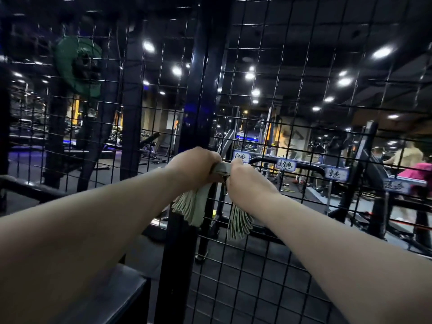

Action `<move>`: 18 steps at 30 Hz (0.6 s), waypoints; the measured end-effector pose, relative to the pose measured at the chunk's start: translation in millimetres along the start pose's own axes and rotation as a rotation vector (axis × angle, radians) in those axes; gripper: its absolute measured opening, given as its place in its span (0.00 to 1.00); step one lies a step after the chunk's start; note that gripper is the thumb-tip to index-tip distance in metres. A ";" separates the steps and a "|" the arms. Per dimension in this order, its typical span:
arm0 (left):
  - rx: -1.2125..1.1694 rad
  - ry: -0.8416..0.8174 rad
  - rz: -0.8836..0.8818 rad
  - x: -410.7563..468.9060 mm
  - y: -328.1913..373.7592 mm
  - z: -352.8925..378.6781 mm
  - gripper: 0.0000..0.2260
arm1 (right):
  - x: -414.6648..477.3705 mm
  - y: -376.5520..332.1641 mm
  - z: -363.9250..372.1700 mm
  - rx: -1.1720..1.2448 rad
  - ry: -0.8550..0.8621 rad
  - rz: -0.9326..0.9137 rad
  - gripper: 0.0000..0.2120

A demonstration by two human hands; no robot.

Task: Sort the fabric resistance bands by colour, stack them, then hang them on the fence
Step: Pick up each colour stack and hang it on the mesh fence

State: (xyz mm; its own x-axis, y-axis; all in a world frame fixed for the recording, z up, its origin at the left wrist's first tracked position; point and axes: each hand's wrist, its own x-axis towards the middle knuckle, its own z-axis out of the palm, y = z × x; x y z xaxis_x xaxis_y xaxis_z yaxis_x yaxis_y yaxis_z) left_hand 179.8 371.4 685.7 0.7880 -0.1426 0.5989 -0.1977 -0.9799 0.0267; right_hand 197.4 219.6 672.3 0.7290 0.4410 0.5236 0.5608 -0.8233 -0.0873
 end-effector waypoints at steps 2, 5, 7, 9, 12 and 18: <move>0.077 -0.018 0.019 4.0 -0.9 1.2 0.05 | 2.3 0.9 2.2 0.008 -0.007 -0.003 0.02; 0.158 -0.034 0.063 8.5 -3.6 4.4 0.10 | 6.9 3.2 5.9 -0.003 -0.028 -0.011 0.03; 0.205 -0.046 0.082 11.5 -5.1 7.4 0.11 | 9.2 4.4 8.2 -0.022 -0.047 -0.009 0.05; 0.240 -0.056 0.092 14.4 -5.8 11.4 0.11 | 11.4 6.1 10.9 -0.043 -0.065 0.000 0.06; 0.256 -0.045 0.082 18.4 -4.5 17.3 0.09 | 14.2 10.2 13.3 -0.061 -0.064 0.015 0.04; 0.290 -0.016 0.103 24.4 -2.6 28.2 0.08 | 18.3 19.8 17.9 -0.046 -0.075 0.027 0.04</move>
State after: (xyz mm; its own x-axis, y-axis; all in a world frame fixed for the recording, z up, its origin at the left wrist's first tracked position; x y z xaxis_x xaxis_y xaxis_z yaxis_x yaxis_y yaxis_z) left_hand 216.0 366.6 677.7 0.7817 -0.2436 0.5741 -0.1044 -0.9587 -0.2647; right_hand 228.8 217.8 664.9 0.7719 0.4429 0.4561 0.5234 -0.8499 -0.0606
